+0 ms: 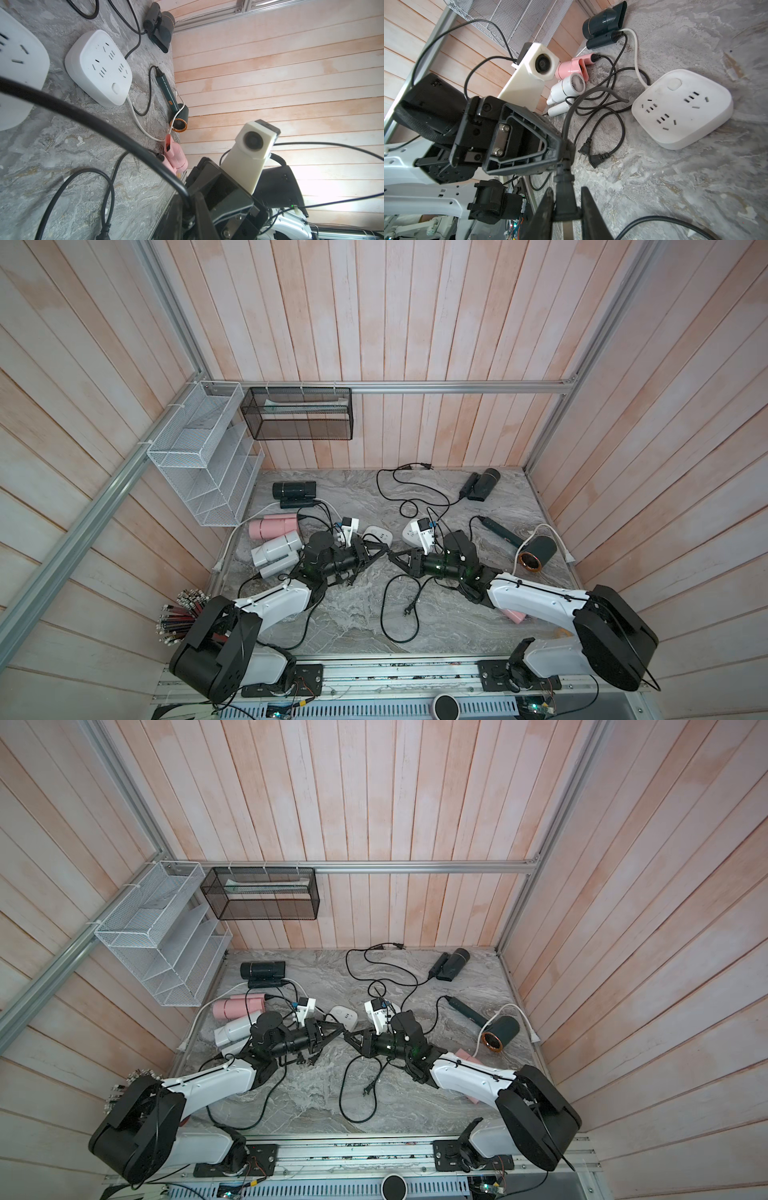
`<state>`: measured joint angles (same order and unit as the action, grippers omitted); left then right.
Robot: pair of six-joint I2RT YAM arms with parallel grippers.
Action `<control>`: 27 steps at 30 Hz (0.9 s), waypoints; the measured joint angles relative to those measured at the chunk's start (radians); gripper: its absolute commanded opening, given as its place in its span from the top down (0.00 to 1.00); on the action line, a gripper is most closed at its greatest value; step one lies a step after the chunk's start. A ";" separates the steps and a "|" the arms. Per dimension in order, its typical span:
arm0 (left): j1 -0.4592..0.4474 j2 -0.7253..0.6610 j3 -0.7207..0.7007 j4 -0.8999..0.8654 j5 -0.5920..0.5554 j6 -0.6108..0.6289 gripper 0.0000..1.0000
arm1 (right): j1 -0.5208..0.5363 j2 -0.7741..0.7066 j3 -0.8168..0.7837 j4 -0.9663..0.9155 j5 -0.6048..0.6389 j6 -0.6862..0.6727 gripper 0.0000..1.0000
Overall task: Charge the blow dryers
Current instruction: Pick up the plug from the center of the board.
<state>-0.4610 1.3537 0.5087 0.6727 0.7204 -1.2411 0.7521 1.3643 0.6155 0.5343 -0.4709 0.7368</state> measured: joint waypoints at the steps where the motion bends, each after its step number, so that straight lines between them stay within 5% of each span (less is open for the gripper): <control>1: 0.002 0.000 0.002 0.002 0.008 0.004 0.83 | -0.007 -0.001 -0.005 0.011 -0.011 0.006 0.83; 5: 0.022 0.000 0.003 0.051 0.069 0.031 0.64 | -0.050 -0.019 -0.032 0.061 -0.071 0.044 0.86; 8: 0.048 0.000 0.000 0.123 0.125 0.044 0.58 | -0.082 -0.031 -0.039 0.090 -0.124 0.068 0.86; 27: 0.064 0.054 0.013 0.313 0.372 0.116 0.61 | -0.111 -0.072 -0.023 0.129 -0.397 0.111 0.88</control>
<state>-0.3965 1.4078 0.5220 0.9859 1.0924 -1.1255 0.6407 1.2922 0.5922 0.6636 -0.8677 0.8482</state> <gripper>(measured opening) 0.404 0.205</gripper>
